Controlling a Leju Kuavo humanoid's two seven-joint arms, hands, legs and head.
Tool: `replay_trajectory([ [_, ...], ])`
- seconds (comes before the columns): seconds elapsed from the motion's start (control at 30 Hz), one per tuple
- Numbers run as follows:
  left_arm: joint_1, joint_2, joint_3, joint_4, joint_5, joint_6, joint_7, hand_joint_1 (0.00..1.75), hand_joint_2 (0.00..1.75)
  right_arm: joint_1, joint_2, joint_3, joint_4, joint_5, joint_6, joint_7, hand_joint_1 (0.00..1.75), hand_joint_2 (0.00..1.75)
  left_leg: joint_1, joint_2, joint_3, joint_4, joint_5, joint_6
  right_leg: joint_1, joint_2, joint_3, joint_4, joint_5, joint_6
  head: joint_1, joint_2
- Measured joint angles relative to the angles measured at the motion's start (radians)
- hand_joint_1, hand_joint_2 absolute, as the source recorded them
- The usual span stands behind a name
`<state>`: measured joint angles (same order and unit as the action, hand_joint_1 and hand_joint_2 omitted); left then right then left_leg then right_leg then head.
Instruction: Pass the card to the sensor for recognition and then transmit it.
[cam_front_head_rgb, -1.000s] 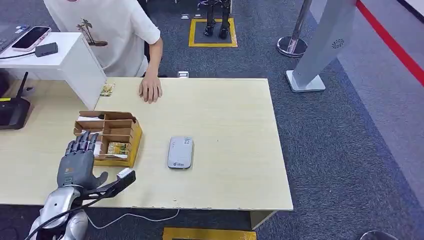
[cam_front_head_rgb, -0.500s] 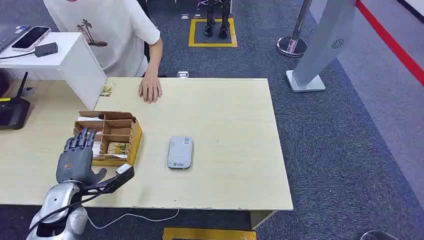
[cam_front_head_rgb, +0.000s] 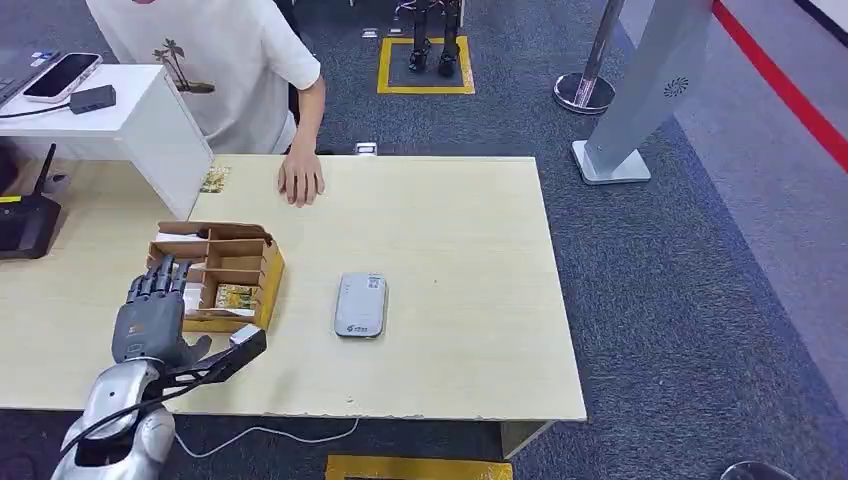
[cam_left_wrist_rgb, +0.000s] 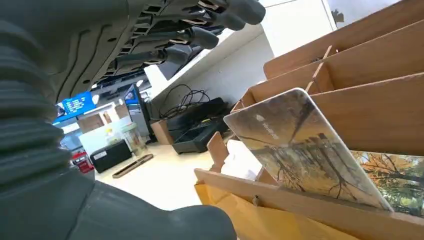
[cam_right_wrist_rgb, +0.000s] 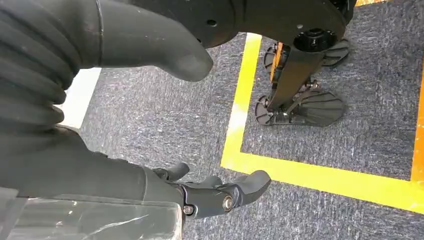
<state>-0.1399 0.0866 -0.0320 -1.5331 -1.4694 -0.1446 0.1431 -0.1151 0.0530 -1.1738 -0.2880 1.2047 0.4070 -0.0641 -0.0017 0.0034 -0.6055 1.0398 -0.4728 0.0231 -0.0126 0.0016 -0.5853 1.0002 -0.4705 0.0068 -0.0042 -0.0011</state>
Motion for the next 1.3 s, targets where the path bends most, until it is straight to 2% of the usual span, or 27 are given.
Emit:
replay_trajectory([
  [1.2,-0.078,-0.037,0.012,0.119,-0.003,0.000,-0.012,0.00,1.75,-0.017,0.000,0.019,0.000,0.019,0.000,0.011,0.00,1.75,0.000,0.000,0.000,0.000,0.000,0.000,0.000,0.000,0.000,0.000,0.000,0.000,0.000,0.000],
  [1.23,-0.078,-0.038,0.012,0.121,-0.003,0.000,-0.013,0.16,1.75,-0.018,0.000,0.019,0.000,0.019,0.000,0.011,0.00,1.75,0.000,0.000,0.000,0.000,0.000,0.000,0.000,0.000,0.000,0.000,0.000,0.000,0.000,0.000],
  [1.27,-0.078,-0.039,0.012,0.122,-0.003,0.000,-0.013,0.73,1.75,-0.017,0.000,0.019,0.000,0.019,0.000,0.011,0.00,1.75,0.000,0.000,0.000,0.000,0.000,0.000,0.000,0.000,0.000,0.000,0.000,0.000,0.000,0.000],
  [1.3,-0.079,-0.039,0.012,0.122,-0.003,0.000,-0.016,0.59,1.75,-0.017,0.000,0.019,0.000,0.019,0.000,0.011,0.00,1.75,0.000,0.000,0.000,0.000,0.000,0.000,0.000,0.000,0.000,0.000,0.000,0.000,0.000,0.000],
])
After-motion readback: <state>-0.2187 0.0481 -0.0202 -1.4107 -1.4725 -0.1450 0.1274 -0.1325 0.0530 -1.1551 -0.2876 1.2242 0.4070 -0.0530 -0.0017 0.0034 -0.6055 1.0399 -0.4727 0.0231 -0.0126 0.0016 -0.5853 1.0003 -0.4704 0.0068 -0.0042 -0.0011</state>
